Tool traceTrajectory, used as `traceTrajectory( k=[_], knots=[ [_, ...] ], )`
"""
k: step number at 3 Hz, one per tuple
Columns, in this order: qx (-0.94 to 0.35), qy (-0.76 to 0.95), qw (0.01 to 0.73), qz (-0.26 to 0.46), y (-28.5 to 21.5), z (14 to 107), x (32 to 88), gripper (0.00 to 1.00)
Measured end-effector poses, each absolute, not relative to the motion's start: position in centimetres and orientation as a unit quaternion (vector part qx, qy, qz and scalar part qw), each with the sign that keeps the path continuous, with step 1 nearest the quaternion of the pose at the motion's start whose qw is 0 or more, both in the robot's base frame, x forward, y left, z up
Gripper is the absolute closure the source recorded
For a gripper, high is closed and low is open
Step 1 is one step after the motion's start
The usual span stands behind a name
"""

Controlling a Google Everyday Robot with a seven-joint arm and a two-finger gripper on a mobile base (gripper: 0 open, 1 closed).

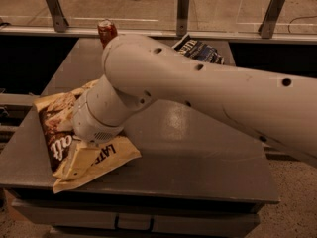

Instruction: Pick brown chip bag

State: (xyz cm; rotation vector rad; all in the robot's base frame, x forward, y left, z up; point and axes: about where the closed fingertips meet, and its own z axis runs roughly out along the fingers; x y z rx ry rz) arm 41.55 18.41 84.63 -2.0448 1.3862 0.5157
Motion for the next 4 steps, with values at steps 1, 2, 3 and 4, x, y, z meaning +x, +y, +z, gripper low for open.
traceTrajectory(
  k=[1, 2, 3, 4],
  knots=[
    [-0.768, 0.529, 0.309, 0.187, 17.9, 85.4, 42.3, 0.64],
    [-0.753, 0.533, 0.347, 0.169, 16.7, 89.5, 44.1, 0.88],
    [-0.736, 0.530, 0.394, 0.149, 16.0, 94.3, 46.2, 1.00],
    [-0.718, 0.531, 0.431, 0.126, 14.7, 98.0, 48.4, 1.00]
  ],
)
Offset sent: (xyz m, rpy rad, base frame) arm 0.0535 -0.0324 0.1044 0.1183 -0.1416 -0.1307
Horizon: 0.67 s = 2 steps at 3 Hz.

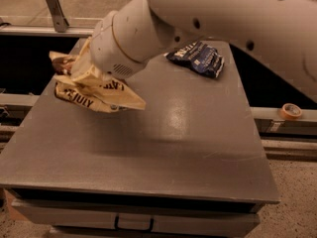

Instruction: Pick brown chip bag

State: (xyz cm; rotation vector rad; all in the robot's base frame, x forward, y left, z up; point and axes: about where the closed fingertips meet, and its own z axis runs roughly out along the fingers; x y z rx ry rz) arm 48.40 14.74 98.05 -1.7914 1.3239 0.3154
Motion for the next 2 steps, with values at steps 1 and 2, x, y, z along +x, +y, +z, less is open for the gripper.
traceTrajectory(
  k=[1, 2],
  knots=[
    [-0.691, 0.537, 0.476, 0.087, 11.4, 102.2, 52.2, 1.00],
    [-0.687, 0.535, 0.485, 0.082, 11.1, 103.4, 52.5, 1.00]
  ],
)
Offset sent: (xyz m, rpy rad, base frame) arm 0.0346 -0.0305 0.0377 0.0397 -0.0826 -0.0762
